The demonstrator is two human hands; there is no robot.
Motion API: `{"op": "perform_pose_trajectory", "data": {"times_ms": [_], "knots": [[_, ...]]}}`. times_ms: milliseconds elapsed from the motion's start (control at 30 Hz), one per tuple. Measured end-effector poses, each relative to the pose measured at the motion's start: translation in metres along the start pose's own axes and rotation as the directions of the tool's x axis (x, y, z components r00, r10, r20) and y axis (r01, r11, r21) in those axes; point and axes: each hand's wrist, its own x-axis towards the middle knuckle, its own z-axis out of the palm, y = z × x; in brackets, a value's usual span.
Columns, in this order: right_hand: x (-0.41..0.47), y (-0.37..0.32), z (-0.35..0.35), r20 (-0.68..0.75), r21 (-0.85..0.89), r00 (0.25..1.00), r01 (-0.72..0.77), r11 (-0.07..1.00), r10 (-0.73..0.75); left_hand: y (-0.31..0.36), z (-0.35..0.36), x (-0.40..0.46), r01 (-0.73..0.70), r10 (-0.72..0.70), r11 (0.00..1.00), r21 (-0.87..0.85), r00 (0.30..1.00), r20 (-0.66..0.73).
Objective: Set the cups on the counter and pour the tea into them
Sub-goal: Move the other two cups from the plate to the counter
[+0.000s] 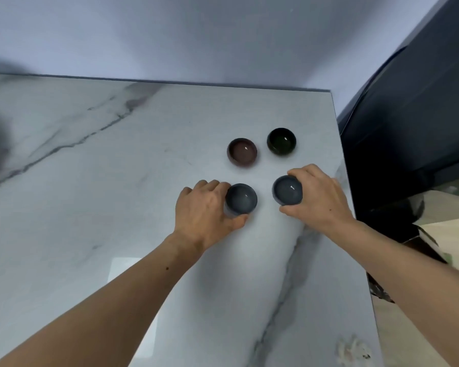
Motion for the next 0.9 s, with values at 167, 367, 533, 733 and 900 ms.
{"op": "perform_pose_trajectory", "data": {"times_ms": [167, 367, 533, 733, 900], "knots": [[0.006, 0.009, 0.006, -0.007, 0.019, 1.000, -0.008, 1.000, 0.009, 0.007, 0.010, 0.009, -0.010, 0.010, 1.000, 0.010, 0.999, 0.034], [0.008, 0.012, 0.011, 0.005, 0.026, 1.000, -0.008, 1.000, 0.008, 0.006, 0.012, 0.013, -0.013, 0.009, 0.999, 0.041, 0.997, 0.077], [0.008, 0.012, 0.012, 0.009, 0.038, 1.000, -0.017, 0.999, 0.016, 0.006, 0.012, 0.012, 0.018, -0.024, 0.999, 0.045, 0.993, 0.117], [0.007, 0.008, 0.005, 0.067, -0.040, 0.998, -0.015, 0.999, 0.018, 0.008, 0.008, 0.012, 0.031, -0.040, 0.998, 0.056, 0.984, 0.171], [0.002, 0.000, -0.013, 0.027, -0.123, 0.999, 0.028, 0.992, -0.025, 0.000, -0.012, 0.004, 0.040, -0.054, 0.995, 0.090, 0.986, 0.160]]}}
